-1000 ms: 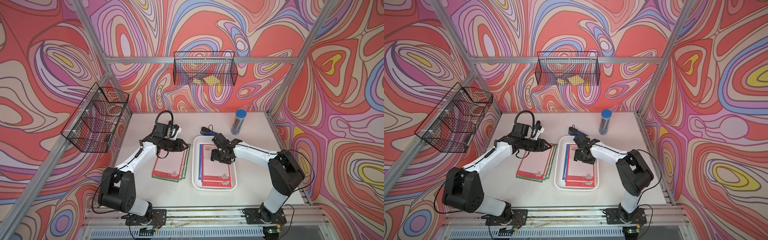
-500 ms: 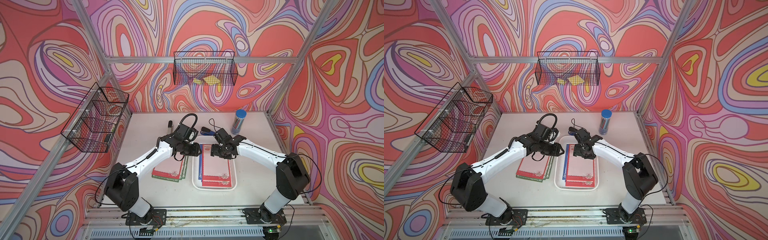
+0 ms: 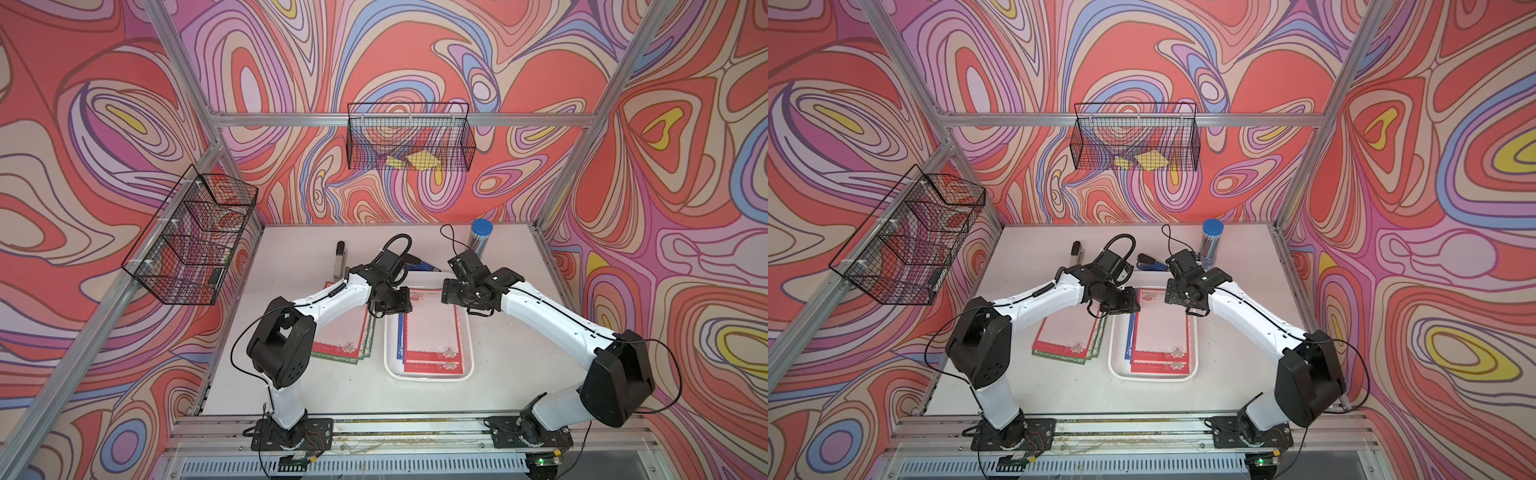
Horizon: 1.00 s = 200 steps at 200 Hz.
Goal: Take out the stationery paper from the storage box
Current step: Pick up the stationery paper from the storage box.
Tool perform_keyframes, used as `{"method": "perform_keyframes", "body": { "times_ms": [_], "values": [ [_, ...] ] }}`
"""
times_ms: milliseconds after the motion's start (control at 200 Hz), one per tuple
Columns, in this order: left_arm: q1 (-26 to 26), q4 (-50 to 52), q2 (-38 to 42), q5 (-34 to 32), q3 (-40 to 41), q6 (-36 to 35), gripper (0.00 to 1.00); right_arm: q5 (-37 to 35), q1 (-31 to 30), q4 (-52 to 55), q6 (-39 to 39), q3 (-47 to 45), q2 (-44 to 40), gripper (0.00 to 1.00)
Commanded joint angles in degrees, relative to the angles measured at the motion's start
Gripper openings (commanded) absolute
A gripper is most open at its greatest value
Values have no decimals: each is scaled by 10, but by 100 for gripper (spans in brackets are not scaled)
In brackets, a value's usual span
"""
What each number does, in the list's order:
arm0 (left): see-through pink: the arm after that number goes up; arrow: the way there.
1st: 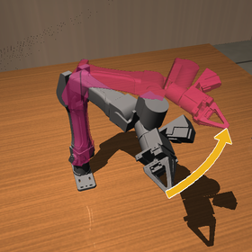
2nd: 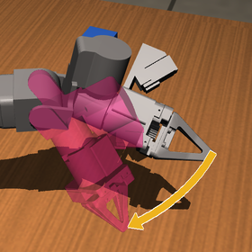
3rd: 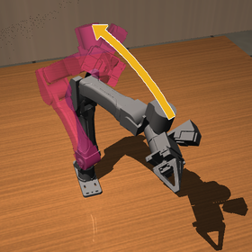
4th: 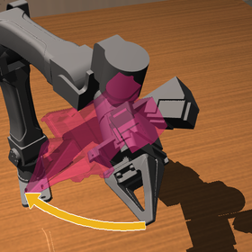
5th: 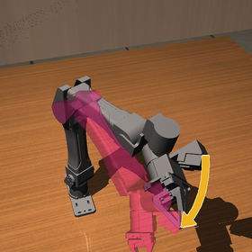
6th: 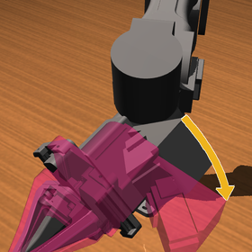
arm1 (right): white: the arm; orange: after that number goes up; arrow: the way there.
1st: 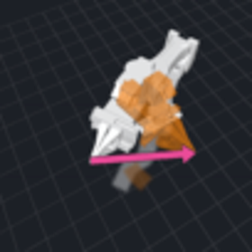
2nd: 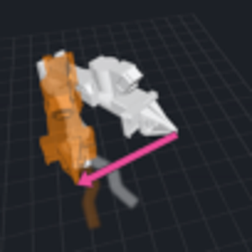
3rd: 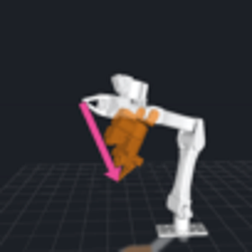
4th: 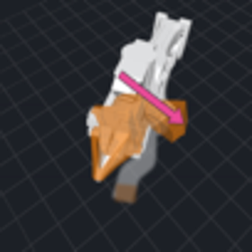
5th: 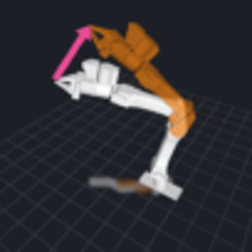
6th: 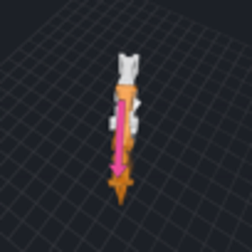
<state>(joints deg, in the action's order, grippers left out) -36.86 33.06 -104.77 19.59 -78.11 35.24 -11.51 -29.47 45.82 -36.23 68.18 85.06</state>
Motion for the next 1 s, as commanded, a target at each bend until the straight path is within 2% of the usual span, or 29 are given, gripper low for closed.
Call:
{"method": "perform_keyframes", "body": {
  "times_ms": [0, 235, 996],
  "values": [
    [-7, 29, -27, 4, -26, 9, 40, 1, 22, -4, 20, -22, -6, 78],
    [-13, 39, -71, -5, -51, 8, 39, 18, 50, -21, 34, -40, -5, 78],
    [-20, 46, -126, -34, -76, 7, 43, 48, 52, -36, 24, -65, -14, 78]
  ]
}}
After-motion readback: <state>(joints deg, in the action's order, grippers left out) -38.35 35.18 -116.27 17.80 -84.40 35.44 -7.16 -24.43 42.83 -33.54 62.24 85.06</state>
